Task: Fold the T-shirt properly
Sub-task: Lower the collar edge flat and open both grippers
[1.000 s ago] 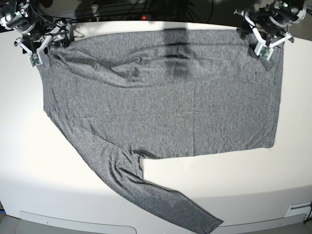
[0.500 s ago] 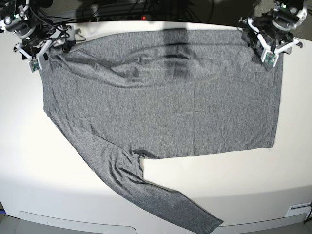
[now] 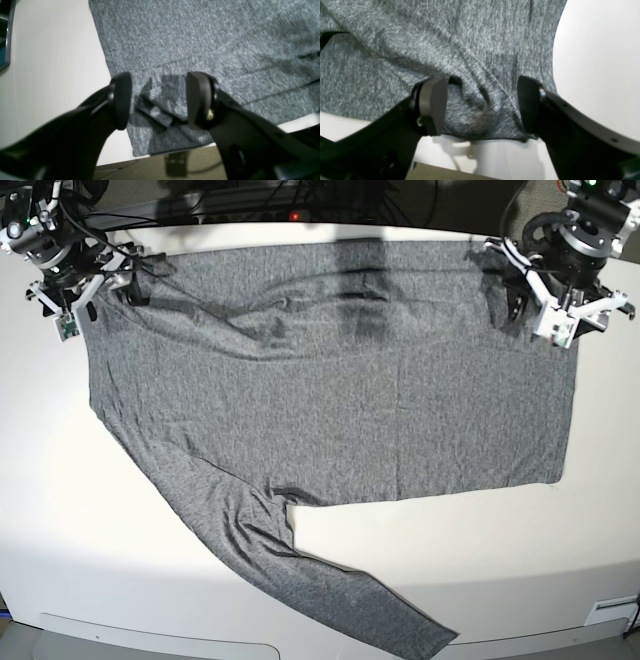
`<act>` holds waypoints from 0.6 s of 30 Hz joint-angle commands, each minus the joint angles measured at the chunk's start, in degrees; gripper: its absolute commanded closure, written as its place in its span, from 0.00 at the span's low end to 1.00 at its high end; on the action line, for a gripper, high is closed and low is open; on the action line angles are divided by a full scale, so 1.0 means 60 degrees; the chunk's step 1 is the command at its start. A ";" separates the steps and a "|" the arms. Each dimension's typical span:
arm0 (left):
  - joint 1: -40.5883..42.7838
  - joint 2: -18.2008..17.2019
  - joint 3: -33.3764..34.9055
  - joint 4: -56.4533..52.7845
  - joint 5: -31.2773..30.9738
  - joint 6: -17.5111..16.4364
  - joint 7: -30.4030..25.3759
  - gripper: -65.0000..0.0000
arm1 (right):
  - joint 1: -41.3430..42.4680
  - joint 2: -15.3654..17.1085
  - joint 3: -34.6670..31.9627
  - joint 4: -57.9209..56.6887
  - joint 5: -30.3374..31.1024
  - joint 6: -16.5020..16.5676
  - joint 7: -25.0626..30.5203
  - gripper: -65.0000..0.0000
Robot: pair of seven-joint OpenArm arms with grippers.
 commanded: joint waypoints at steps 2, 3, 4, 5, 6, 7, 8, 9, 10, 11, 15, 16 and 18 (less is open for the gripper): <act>0.0044 -0.0106 -0.0062 0.0178 0.0277 0.0069 -0.0149 0.48 | -0.0004 0.0131 0.0080 0.0168 0.0084 -0.0007 0.0189 0.34; 0.0044 -0.0106 -0.0062 0.0178 0.0364 0.0069 -0.0146 0.48 | 0.0000 0.0131 0.0080 0.0168 0.0084 -0.0007 0.0189 0.34; 0.0044 -0.0106 -0.0062 0.0178 0.0426 0.0069 -0.0149 0.47 | 0.0000 0.0127 0.0080 0.0168 0.0087 -0.0007 0.0189 0.34; 0.0044 -0.0106 -0.0062 0.0178 0.0495 0.0069 -0.0149 0.45 | -0.0004 0.0127 0.0080 0.0168 0.0084 -0.0007 0.0186 0.34; 0.0044 -0.0106 -0.0062 0.0178 0.0492 0.0069 -0.0146 0.41 | -0.0004 0.0127 0.0080 0.0168 0.0080 -0.0007 0.0182 0.34; 0.0044 -0.0106 -0.0062 0.0178 0.0484 0.0069 -0.0149 0.36 | -0.0004 0.0127 0.0080 0.0168 0.0080 -0.0004 0.0175 0.34; 0.0044 -0.0106 -0.0062 0.0178 0.0484 0.0073 -0.0149 0.31 | -0.0007 0.0127 0.0080 0.0168 0.0084 -0.0004 0.0175 0.33; 0.0047 -0.0106 -0.0062 0.0178 0.0488 0.0069 -0.0149 0.30 | -0.0004 0.0127 0.0080 0.0168 0.0084 -0.0004 0.0175 0.33; 0.0047 -0.0102 -0.0062 0.0178 0.0484 0.0073 -0.0149 0.30 | -0.0004 0.0127 0.0080 0.0168 0.0084 -0.0004 0.0178 0.34; 0.0047 -0.0102 -0.0062 0.0178 0.0484 0.0076 -0.0146 0.31 | -0.0004 0.0127 0.0080 0.0168 0.0084 -0.0004 0.0182 0.33; 0.0047 -0.0055 -0.0062 0.0178 0.0488 0.0073 -0.0146 0.31 | -0.0004 0.0127 0.0080 0.0168 0.0080 -0.0004 0.0175 0.28; 0.0051 -0.0018 -0.0062 0.0178 0.0481 0.0073 -0.0146 0.31 | -0.0004 0.0131 0.0080 0.0168 0.0080 -0.0004 0.0171 0.27; 0.0047 0.0164 -0.0062 0.0178 0.0492 0.0073 -0.0142 0.31 | -0.0004 0.0124 0.0080 0.0164 0.0084 -0.0004 0.0182 0.27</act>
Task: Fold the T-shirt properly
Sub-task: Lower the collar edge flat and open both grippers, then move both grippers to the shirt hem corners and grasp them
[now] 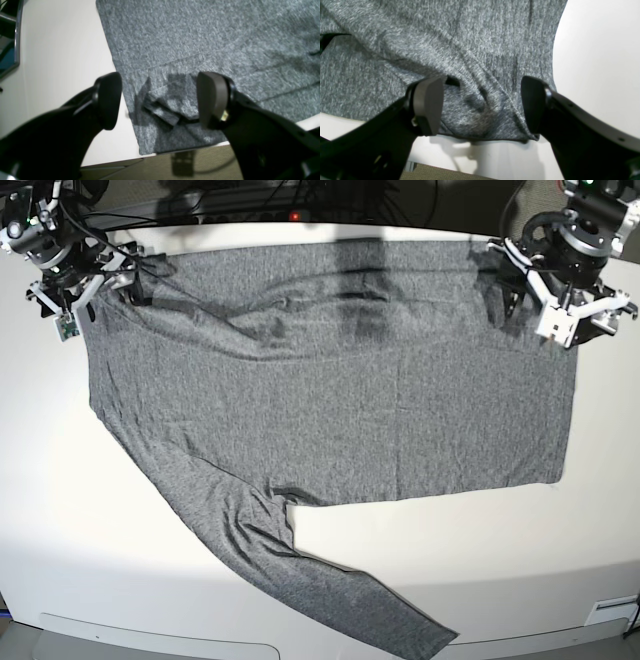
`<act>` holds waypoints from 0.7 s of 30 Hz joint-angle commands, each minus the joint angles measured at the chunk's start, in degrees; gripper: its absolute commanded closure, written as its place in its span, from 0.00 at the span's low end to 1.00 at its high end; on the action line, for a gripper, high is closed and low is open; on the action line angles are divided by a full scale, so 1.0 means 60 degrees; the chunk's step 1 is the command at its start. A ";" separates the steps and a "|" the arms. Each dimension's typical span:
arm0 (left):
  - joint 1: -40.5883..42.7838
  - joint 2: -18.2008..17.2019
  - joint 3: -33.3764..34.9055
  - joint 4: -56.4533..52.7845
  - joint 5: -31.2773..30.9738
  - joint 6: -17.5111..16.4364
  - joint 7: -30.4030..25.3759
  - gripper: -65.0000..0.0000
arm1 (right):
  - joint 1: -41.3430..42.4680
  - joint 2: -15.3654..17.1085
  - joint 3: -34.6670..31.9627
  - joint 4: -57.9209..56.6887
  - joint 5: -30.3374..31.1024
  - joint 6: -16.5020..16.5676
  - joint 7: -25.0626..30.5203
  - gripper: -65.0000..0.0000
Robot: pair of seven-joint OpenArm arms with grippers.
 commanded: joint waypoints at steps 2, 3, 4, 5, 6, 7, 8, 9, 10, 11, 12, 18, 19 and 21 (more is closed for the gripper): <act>0.0036 0.0226 -0.0062 0.0178 0.0073 0.0066 -0.0146 0.31 | -0.0004 0.0106 0.0080 0.0168 0.0084 -0.0007 0.0200 0.27; 0.0033 0.0390 -0.0062 0.0178 0.0073 0.0066 -0.0149 0.31 | -0.0004 0.0080 0.0080 0.0164 0.0084 -0.0007 0.0313 0.27; 0.0029 0.0539 -0.0062 0.0178 0.0073 0.0066 -0.0149 0.31 | -0.0007 0.0047 0.0080 0.0164 0.0087 -0.0007 0.0463 0.27; 0.0029 0.0678 -0.0062 0.0178 0.0073 0.0066 -0.0157 0.31 | -0.0007 -0.0022 0.0080 0.0164 0.0084 -0.0007 0.0637 0.27; 0.0029 0.0809 -0.0062 0.0178 0.0073 0.0062 -0.0157 0.31 | -0.0007 -0.0084 0.0080 0.0164 0.0084 -0.0004 0.0882 0.27; 0.0029 0.0940 -0.0062 0.0178 0.0073 0.0062 -0.0160 0.31 | -0.0004 -0.0153 0.0080 0.0164 0.0084 -0.0004 0.1096 0.27; 0.0029 0.1049 -0.0062 0.0178 0.0073 0.0062 -0.0160 0.31 | -0.0004 -0.0219 0.0080 0.0164 0.0087 -0.0004 0.1268 0.27; 0.0026 0.1137 -0.0062 0.0178 0.0073 0.0062 -0.0164 0.31 | -0.0004 -0.0273 0.0080 0.0164 0.0091 -0.0004 0.1373 0.27; 0.0029 0.1195 -0.0062 0.0178 0.0076 0.0062 -0.0204 0.31 | 0.0000 -0.0346 0.0080 0.0164 0.0084 -0.0007 0.1497 0.27; 0.0029 0.1239 -0.0062 0.0178 0.0076 0.0062 -0.0255 0.31 | 0.0022 -0.0412 0.0080 0.0164 0.0087 -0.0007 0.1617 0.27; 0.0026 0.1279 -0.0062 0.0178 0.0080 0.0058 -0.0342 0.31 | 0.0069 -0.0503 0.0080 0.0164 0.0084 -0.0004 0.1712 0.27; -0.0029 0.1297 -0.0062 0.0178 0.0087 0.0058 -0.1049 0.31 | 0.0838 -0.1326 0.0080 0.0164 0.0091 0.0000 0.1763 0.27; -0.0062 0.1293 -0.0062 0.0178 0.0113 0.0055 -0.1126 0.31 | 0.1024 -0.1461 0.0080 0.0164 0.0124 0.0000 0.1763 0.27; -0.0226 0.1297 -0.0062 0.0178 0.0368 0.0058 -0.1104 0.31 | 0.1428 -0.1705 0.0080 0.0164 0.0659 0.0011 0.1763 0.27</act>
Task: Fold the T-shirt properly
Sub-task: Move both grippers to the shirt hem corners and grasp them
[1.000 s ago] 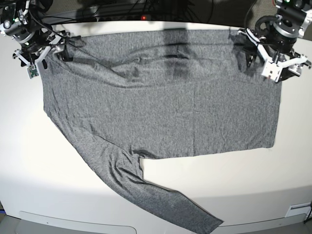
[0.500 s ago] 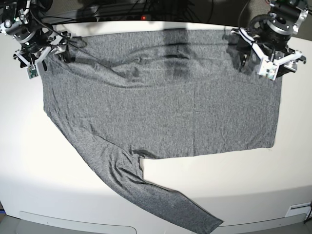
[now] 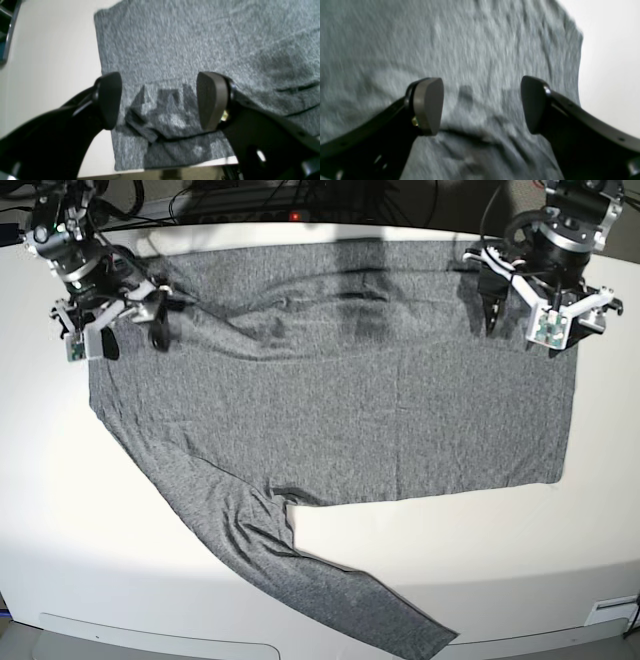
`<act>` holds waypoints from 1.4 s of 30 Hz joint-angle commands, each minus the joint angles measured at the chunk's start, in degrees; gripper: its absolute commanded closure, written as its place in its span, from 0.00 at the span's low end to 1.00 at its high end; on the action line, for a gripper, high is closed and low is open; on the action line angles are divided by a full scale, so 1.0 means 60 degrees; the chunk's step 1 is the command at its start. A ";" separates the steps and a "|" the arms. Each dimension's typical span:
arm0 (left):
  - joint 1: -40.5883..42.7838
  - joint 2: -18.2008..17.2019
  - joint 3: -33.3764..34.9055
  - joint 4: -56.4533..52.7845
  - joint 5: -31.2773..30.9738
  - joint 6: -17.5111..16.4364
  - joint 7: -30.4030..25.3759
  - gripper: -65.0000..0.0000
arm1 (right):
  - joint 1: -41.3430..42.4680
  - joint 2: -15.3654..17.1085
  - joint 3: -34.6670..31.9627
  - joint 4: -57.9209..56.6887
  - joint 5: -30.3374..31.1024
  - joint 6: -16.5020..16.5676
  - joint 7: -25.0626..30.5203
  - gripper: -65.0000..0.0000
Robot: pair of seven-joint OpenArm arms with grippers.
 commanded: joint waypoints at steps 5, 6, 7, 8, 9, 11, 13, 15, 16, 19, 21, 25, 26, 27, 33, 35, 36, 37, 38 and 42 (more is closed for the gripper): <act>-0.0867 -0.0047 -0.0055 0.0175 0.0532 0.0076 0.0135 0.31 | 0.1056 -0.0117 0.0055 0.0168 0.1173 0.0146 0.0011 0.27; -0.1071 -0.0047 -0.0055 0.0175 0.0532 0.0076 0.0189 0.31 | 0.1271 -0.0120 0.0055 0.0168 0.1246 0.0259 -0.0208 0.27; -0.1290 -0.0047 -0.0055 0.0175 0.0532 0.0073 0.0208 0.31 | 0.1486 -0.0117 0.0055 0.0168 0.1253 0.0484 -0.0477 0.27; -0.1523 -0.0047 -0.0055 0.0175 0.0532 0.0076 0.0208 0.31 | 0.1719 -0.0120 0.0055 0.0168 0.1257 0.0765 -0.0707 0.27; -0.1763 -0.0047 -0.0055 0.0175 0.0532 0.0073 0.0204 0.31 | 0.1938 -0.0120 0.0051 0.0168 0.1286 0.0965 -0.0838 0.27; -0.2259 -0.0047 -0.0055 0.0175 0.0535 0.0073 0.0208 0.31 | 0.2342 -0.0117 0.0033 0.0168 0.1523 0.1027 -0.1016 0.27; -0.2765 -0.0047 -0.0055 0.0175 0.0535 0.0073 0.0204 0.31 | 0.2747 -0.0117 0.0011 0.0168 0.1570 0.1024 -0.1198 0.27; -0.3279 -0.0047 -0.0055 0.0175 0.0535 0.0073 0.0204 0.31 | 0.3100 -0.0120 -0.0066 0.0168 0.1566 0.1016 -0.1315 0.27; -0.3512 -0.0047 -0.0055 0.0175 0.0532 0.0073 0.0208 0.31 | 0.3253 -0.0117 -0.0127 0.0168 0.1559 0.1016 -0.1326 0.27; -0.4164 -0.0047 -0.0055 0.0175 0.0532 0.0073 0.0204 0.31 | 0.3679 -0.0120 -0.0415 0.0168 0.1563 0.1016 -0.1319 0.27; -0.4564 -0.0062 -0.0055 0.0168 0.0535 0.0069 0.0204 0.31 | 0.3989 -0.0120 -0.0721 0.0168 0.1548 0.1016 -0.1322 0.27; -0.5337 -0.0204 -0.0055 -0.0047 0.0532 0.0058 0.0200 0.31 | 0.4717 -0.0120 -0.1541 0.0168 0.1421 0.1016 -0.1402 0.27; -0.5512 -0.0259 -0.0055 -0.0171 0.0532 0.0004 0.0208 0.31 | 0.4929 -0.0120 -0.1745 0.0168 0.1421 0.1016 -0.1541 0.27; -0.5683 -0.0321 -0.0055 -0.0324 0.0532 -0.0124 0.0211 0.31 | 0.5155 -0.0120 -0.1942 0.0168 0.1417 0.1016 -0.1759 0.27; -0.6553 -0.1118 -0.0055 -0.1792 0.0448 -0.0678 0.0204 0.31 | 0.6553 -0.0120 -0.2772 0.0168 0.0743 0.1002 -0.2728 0.27; -0.6903 -0.1337 -0.0055 -0.2357 0.0339 -0.0681 0.0208 0.31 | 0.6914 -0.0124 -0.2856 0.0168 0.0470 0.0772 -0.2816 0.27; -0.7100 -0.1446 -0.0055 -0.2648 0.0135 -0.0681 0.0211 0.31 | 0.7085 -0.0149 -0.2871 0.0168 0.0353 0.0616 -0.2878 0.27; -0.7275 -0.1545 -0.0055 -0.2940 -0.0091 -0.0681 0.0211 0.31 | 0.7224 -0.0178 -0.2867 0.0168 0.0204 0.0470 -0.2889 0.27; -0.7475 -0.1628 -0.0055 -0.3246 -0.0280 -0.0692 0.0211 0.31 | 0.7362 -0.0204 -0.2867 0.0164 0.0109 0.0372 -0.2892 0.27; -0.8419 -0.1858 -0.0055 -0.4670 -0.1249 -0.2364 0.0586 0.31 | 0.7708 -0.0277 -0.2867 0.0146 -0.0200 0.0160 -0.2903 0.27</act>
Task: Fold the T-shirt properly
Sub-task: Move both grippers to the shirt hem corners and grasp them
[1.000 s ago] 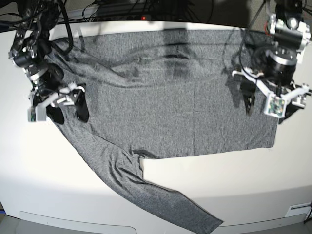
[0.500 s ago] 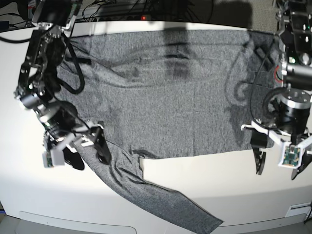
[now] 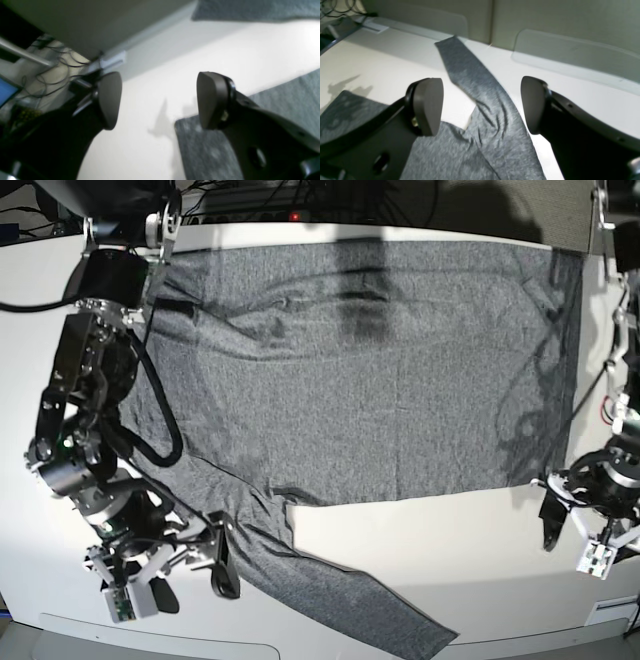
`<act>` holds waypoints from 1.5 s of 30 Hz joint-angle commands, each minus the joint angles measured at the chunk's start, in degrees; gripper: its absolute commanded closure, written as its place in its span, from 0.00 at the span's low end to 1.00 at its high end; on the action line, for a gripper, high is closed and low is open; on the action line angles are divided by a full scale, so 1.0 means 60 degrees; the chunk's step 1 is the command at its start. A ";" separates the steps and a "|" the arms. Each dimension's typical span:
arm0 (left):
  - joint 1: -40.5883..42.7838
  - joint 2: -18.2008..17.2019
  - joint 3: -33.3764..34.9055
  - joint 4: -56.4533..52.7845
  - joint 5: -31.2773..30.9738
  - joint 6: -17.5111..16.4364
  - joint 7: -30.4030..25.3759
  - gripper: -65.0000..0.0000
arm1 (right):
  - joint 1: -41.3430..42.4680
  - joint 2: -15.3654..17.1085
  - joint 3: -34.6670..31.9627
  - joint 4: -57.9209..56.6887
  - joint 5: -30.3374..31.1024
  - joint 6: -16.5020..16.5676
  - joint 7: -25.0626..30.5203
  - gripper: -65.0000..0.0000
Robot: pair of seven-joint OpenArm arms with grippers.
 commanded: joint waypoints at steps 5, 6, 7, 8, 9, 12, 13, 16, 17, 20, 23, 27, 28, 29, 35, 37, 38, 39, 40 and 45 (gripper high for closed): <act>-0.1643 -0.0637 -0.0066 -0.1949 -0.1202 -0.0925 0.0251 0.31 | 0.0277 0.0055 0.0018 0.0142 0.0117 -0.0025 -0.0004 0.27; -0.1978 -0.0790 -0.0066 -0.2419 -0.1377 -0.0947 0.0251 0.31 | 0.0273 0.0055 0.0018 0.0142 0.0117 -0.0025 -0.0047 0.27; -0.2328 -0.0951 -0.0066 -0.2900 -0.1592 -0.0969 0.0251 0.31 | 0.0273 0.0055 0.0018 0.0142 0.0120 -0.0025 -0.0084 0.27; -0.2685 -0.1111 -0.0066 -0.3406 -0.1840 -0.1089 0.0251 0.31 | 0.0277 0.0055 0.0018 0.0142 0.0124 -0.0029 -0.0120 0.27; -0.3034 -0.1271 -0.0066 -0.3938 -0.2124 -0.1322 0.0251 0.31 | 0.0273 0.0055 0.0018 0.0142 0.0124 -0.0029 -0.0146 0.27; -0.4135 -0.1599 -0.0066 -0.5708 -0.3049 -0.2171 0.0627 0.31 | 0.0273 0.0055 0.0018 0.0142 0.0153 -0.0029 -0.0240 0.27; -0.4521 -0.1657 -0.0066 -0.6328 -0.3231 -0.2393 0.0838 0.31 | 0.0273 0.0051 0.0018 0.0142 0.0160 -0.0029 -0.0255 0.27; -0.5694 -0.1657 -0.0062 -0.8040 -0.3370 -0.2863 0.1501 0.31 | 0.0277 0.0051 0.0018 0.0142 0.0251 -0.0029 -0.0255 0.27; -0.6033 -0.1661 -0.0062 -0.8531 -0.3493 -0.3115 0.1643 0.31 | 0.0277 0.0051 0.0018 0.0142 0.0266 -0.0029 -0.0259 0.27; -0.6838 -0.1654 -0.0062 -0.9814 -0.3697 -0.3572 0.1508 0.31 | 0.0273 0.0051 0.0018 0.0142 0.0262 -0.0029 -0.0324 0.27; -0.7417 -0.1621 -0.0047 -1.0918 -0.3719 -0.3572 0.0911 0.31 | 0.0270 0.0051 0.0018 0.0142 0.0266 -0.0029 -0.0470 0.27; -0.7730 -0.1472 -0.0047 -1.2189 -0.3679 -0.3572 0.0470 0.31 | 0.0266 0.0051 0.0018 0.0142 0.0284 -0.0029 -0.0663 0.27; -0.7708 -0.1413 -0.0047 -1.2407 -0.3599 -0.3572 0.0346 0.31 | 0.0266 0.0055 0.0018 0.0142 0.0317 -0.0029 -0.0688 0.27; -0.7665 -0.1344 -0.0047 -1.2652 -0.3428 -0.3572 0.0171 0.31 | 0.0270 0.0055 0.0018 0.0142 0.0342 -0.0029 -0.0736 0.27; -0.6951 -0.0834 -0.0047 -1.3788 -0.2484 -0.3572 -0.1293 0.31 | 0.0255 0.0051 0.0018 0.0142 0.0590 -0.0029 -0.1246 0.27; -0.6408 -0.0667 -0.0047 -1.3846 -0.1942 -0.3572 -0.1945 0.31 | 0.0251 0.0055 0.0018 0.0142 0.0590 -0.0025 -0.1599 0.27; -0.6131 -0.0597 -0.0047 -1.3846 -0.1781 -0.3572 -0.2215 0.31 | 0.0251 0.0051 0.0018 0.0142 0.0645 -0.0025 -0.1778 0.27; -0.5832 -0.0554 -0.0047 -1.3846 -0.1661 -0.3572 -0.2444 0.31 | 0.0251 0.0055 0.0018 0.0142 0.0831 -0.0022 -0.1960 0.27; -0.5570 -0.0525 -0.0047 -1.3846 -0.1603 -0.3572 -0.2663 0.31 | 0.0255 0.0055 0.0018 0.0142 0.1060 -0.0022 -0.2073 0.27; -0.4823 -0.0528 -0.0047 -1.3846 -0.1606 -0.3572 -0.2987 0.31 | 0.0255 0.0051 0.0018 0.0146 0.1752 0.0011 -0.2361 0.27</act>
